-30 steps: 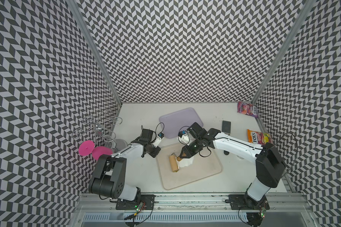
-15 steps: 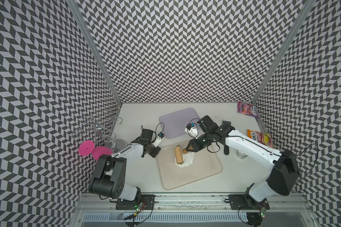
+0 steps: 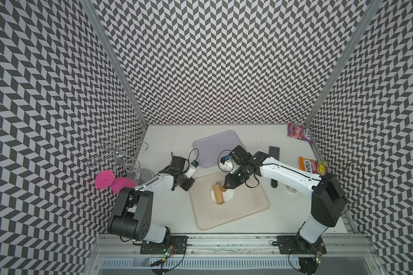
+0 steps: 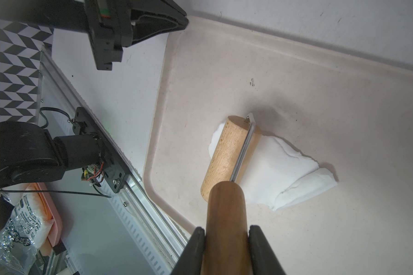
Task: Roll out the dumpling wrappers from the dough
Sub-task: Flatten out the dough on the work surface.
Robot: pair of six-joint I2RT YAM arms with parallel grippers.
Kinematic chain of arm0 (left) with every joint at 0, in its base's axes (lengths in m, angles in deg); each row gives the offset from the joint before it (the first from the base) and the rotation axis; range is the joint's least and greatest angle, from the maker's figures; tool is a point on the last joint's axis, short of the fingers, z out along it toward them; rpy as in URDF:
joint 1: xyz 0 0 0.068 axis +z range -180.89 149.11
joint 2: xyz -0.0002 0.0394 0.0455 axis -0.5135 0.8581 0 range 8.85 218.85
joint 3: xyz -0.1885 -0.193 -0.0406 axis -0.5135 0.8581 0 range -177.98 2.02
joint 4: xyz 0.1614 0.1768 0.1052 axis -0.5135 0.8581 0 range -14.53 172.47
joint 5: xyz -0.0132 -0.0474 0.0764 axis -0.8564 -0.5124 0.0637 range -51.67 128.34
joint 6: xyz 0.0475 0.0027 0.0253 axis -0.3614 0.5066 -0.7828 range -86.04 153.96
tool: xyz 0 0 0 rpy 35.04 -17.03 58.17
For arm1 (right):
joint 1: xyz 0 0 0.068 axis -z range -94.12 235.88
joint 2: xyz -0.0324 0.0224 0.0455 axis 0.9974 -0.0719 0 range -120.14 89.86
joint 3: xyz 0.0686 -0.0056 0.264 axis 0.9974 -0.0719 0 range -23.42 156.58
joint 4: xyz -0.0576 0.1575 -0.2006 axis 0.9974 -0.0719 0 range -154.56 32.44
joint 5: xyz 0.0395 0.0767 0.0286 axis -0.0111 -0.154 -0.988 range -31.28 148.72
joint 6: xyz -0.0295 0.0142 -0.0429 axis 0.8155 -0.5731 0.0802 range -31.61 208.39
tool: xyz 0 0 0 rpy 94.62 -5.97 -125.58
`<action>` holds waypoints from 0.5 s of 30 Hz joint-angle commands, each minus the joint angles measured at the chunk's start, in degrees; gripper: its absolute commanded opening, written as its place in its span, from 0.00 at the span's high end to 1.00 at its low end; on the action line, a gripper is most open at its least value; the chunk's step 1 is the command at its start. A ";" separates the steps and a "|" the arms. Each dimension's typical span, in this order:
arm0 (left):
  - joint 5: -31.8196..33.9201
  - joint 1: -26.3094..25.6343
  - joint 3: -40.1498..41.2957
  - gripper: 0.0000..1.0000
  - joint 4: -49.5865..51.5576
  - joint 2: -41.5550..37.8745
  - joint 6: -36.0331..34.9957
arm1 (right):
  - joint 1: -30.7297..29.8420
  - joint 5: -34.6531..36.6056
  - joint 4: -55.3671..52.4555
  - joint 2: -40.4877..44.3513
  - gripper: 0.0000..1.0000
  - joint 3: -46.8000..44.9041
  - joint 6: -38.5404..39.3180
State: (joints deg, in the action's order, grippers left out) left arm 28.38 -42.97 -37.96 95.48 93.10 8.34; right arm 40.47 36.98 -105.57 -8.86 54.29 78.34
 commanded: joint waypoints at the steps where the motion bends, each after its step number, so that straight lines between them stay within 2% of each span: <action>1: 0.02 -0.21 0.87 1.00 0.56 0.46 0.04 | -1.82 5.90 1.78 -4.43 1.00 0.06 0.11; 15: -0.07 -0.14 0.73 1.00 0.56 0.57 0.04 | -2.40 6.79 2.92 -10.04 1.00 -0.10 -0.76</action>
State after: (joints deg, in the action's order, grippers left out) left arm 28.40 -42.97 -37.96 95.46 93.10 8.34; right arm 38.39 34.66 -101.76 -13.19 56.81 77.86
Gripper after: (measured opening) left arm 0.061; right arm 0.307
